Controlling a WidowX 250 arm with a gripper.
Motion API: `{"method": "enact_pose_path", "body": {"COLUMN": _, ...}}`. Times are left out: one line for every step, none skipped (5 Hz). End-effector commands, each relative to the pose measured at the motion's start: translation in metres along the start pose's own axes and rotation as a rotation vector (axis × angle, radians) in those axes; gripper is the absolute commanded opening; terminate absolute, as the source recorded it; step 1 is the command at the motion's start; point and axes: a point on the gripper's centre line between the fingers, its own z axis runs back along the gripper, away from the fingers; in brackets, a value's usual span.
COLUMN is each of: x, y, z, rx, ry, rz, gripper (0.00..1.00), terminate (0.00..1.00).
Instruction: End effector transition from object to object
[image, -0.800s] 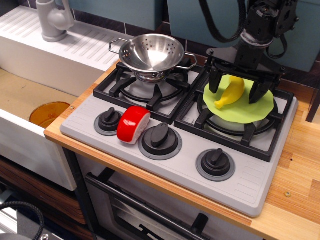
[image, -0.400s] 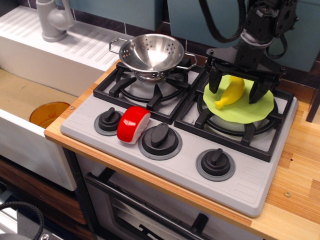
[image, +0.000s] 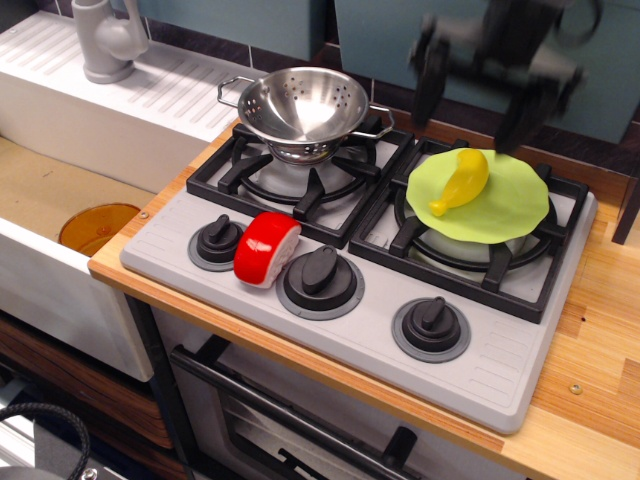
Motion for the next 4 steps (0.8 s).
{"method": "enact_pose_path", "body": {"x": -0.014, "y": 0.041, "z": 0.079, "rx": 0.036, "ry": -0.054, "rz": -0.027, "gripper": 1.0, "terminate": 0.0}}
{"method": "enact_pose_path", "body": {"x": -0.024, "y": 0.067, "z": 0.06, "rx": -0.024, "ry": -0.058, "rz": -0.051, "gripper": 1.0, "terminate": 0.0}}
{"method": "enact_pose_path", "body": {"x": -0.028, "y": 0.081, "z": 0.029, "rx": -0.086, "ry": -0.098, "rz": -0.095, "gripper": 1.0, "terminate": 0.0}}
{"method": "enact_pose_path", "body": {"x": -0.025, "y": 0.088, "z": 0.006, "rx": -0.124, "ry": -0.143, "rz": -0.113, "gripper": 1.0, "terminate": 0.0}}
